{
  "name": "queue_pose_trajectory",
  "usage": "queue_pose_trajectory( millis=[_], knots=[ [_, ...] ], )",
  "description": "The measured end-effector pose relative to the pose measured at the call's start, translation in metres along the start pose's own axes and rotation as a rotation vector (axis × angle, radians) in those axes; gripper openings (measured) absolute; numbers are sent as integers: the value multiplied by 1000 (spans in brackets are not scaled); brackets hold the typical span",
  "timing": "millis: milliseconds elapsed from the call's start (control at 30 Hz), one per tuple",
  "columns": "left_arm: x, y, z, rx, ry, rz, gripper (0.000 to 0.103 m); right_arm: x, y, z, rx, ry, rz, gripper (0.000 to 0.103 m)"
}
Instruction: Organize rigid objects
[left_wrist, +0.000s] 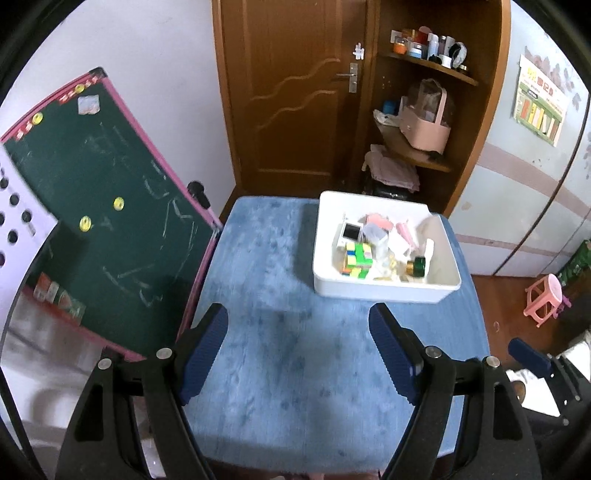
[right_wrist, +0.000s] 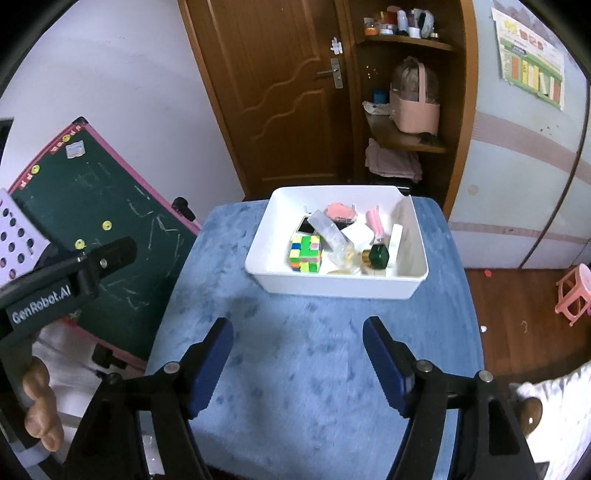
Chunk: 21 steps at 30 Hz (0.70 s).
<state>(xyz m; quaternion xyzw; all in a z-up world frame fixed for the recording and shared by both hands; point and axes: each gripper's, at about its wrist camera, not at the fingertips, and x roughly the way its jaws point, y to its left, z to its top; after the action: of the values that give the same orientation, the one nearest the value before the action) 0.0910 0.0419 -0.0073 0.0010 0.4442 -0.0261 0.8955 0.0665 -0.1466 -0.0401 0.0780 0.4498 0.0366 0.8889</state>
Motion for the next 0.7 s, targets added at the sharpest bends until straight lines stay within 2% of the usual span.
queue_pose_trajectory(
  millis=[133,200,300,367,500,700],
  knots=[
    [-18,3,-21,15,7,-2,81,-28,11,-17,10,-2,-24,74],
    [-25,6,-29,20,11,-9,81,-40,16,-23,8,-13,-55,81],
    [-34,5,-40,30,14,-9,81,-57,21,-31,13,-30,-95,81],
    [-41,4,-46,40,3,-4,81,-65,21,-35,24,-24,-92,81],
    [-51,4,-52,51,-10,-4,82,-83,29,-42,6,-48,-136,81],
    [-61,-3,-53,57,-21,2,82,-94,31,-45,3,-59,-137,81]
  ],
)
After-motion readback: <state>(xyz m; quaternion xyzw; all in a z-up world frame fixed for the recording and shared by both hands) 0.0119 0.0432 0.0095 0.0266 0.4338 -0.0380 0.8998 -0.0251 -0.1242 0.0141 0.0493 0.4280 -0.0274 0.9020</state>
